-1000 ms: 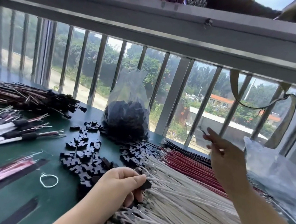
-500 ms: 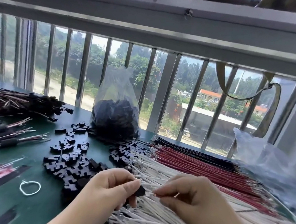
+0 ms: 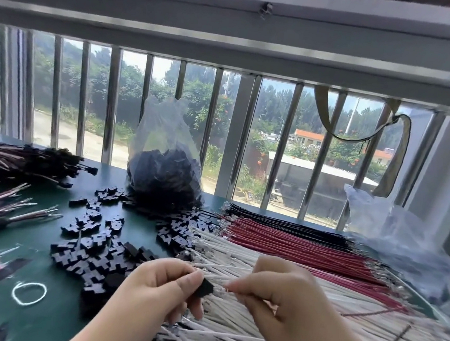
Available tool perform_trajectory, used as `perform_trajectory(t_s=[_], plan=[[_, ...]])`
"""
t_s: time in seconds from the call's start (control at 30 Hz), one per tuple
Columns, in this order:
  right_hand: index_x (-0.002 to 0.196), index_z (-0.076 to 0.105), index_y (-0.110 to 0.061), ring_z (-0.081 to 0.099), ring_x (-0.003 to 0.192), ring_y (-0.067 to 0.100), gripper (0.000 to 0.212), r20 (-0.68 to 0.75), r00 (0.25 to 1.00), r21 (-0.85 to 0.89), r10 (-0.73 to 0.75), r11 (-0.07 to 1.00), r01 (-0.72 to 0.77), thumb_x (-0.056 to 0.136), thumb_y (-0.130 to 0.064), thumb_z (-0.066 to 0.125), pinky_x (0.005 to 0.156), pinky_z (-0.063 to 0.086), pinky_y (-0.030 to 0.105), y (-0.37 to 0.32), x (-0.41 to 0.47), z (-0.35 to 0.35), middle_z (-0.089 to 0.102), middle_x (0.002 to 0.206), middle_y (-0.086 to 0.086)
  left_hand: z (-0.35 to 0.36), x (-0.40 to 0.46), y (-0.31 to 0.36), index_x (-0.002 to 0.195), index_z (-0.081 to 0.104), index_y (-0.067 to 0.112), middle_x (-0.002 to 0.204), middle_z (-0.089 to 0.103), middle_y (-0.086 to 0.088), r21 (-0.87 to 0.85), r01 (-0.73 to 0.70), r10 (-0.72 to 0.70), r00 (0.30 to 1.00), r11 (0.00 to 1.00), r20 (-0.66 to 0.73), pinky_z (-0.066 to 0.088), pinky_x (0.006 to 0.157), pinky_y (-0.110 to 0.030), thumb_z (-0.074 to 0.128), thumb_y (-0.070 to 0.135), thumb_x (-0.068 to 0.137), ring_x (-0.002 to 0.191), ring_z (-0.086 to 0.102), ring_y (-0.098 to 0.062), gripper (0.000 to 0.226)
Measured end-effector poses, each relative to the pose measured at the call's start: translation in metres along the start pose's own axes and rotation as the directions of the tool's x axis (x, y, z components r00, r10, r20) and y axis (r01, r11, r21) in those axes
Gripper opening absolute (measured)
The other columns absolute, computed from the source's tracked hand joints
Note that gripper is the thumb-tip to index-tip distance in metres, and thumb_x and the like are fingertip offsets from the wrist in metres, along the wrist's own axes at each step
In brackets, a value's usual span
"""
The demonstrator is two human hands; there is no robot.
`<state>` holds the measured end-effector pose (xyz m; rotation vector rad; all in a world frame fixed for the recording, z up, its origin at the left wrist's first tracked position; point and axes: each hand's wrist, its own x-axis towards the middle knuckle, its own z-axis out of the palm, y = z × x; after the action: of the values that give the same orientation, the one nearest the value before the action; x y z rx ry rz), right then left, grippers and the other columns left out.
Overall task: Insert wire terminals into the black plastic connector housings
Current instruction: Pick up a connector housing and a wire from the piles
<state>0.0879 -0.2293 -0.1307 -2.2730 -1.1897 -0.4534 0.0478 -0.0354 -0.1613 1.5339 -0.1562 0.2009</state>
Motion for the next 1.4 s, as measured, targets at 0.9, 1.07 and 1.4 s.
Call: perform_trajectory(t_s=[0.9, 1.07, 1.4], plan=[[0.073, 0.041, -0.028, 0.049, 0.061, 0.015, 0.033, -0.04, 0.995, 0.154, 0.089, 0.985, -0.082, 0.08, -0.017, 0.07, 0.06, 0.046, 0.031, 0.001, 0.002, -0.002, 0.054, 0.074, 0.003, 0.002, -0.004, -0.002, 0.063, 0.071, 0.02, 0.064, 0.068, -0.008, -0.068, 0.037, -0.037, 0.999, 0.997, 0.001, 0.032, 0.039, -0.013, 0.066, 0.046, 0.061, 0.043, 0.043, -0.008, 0.027], [0.07, 0.036, -0.027, 0.048, 0.059, 0.013, 0.034, -0.09, 0.996, 0.037, -0.02, 0.999, 0.023, 0.08, -0.02, 0.067, 0.053, 0.037, 0.019, 0.001, 0.001, -0.001, 0.051, 0.071, 0.0, 0.0, -0.004, -0.003, 0.062, 0.07, 0.016, 0.061, 0.065, -0.01, -0.175, 0.16, -0.145, 0.985, 0.972, 0.093, 0.025, 0.035, -0.016, 0.069, 0.042, 0.062, 0.041, 0.043, -0.01, 0.026], [0.067, 0.036, -0.024, 0.051, 0.061, 0.019, 0.031, -0.107, 0.991, 0.218, 0.078, 0.975, -0.053, 0.072, -0.044, 0.059, 0.058, 0.046, 0.028, 0.008, -0.001, 0.001, 0.053, 0.068, 0.009, 0.0, -0.005, -0.002, 0.061, 0.071, 0.015, 0.06, 0.064, -0.009, -0.25, 0.202, -0.176, 0.977, 0.947, 0.123, 0.019, 0.037, -0.016, 0.068, 0.037, 0.066, 0.04, 0.042, -0.01, 0.022]])
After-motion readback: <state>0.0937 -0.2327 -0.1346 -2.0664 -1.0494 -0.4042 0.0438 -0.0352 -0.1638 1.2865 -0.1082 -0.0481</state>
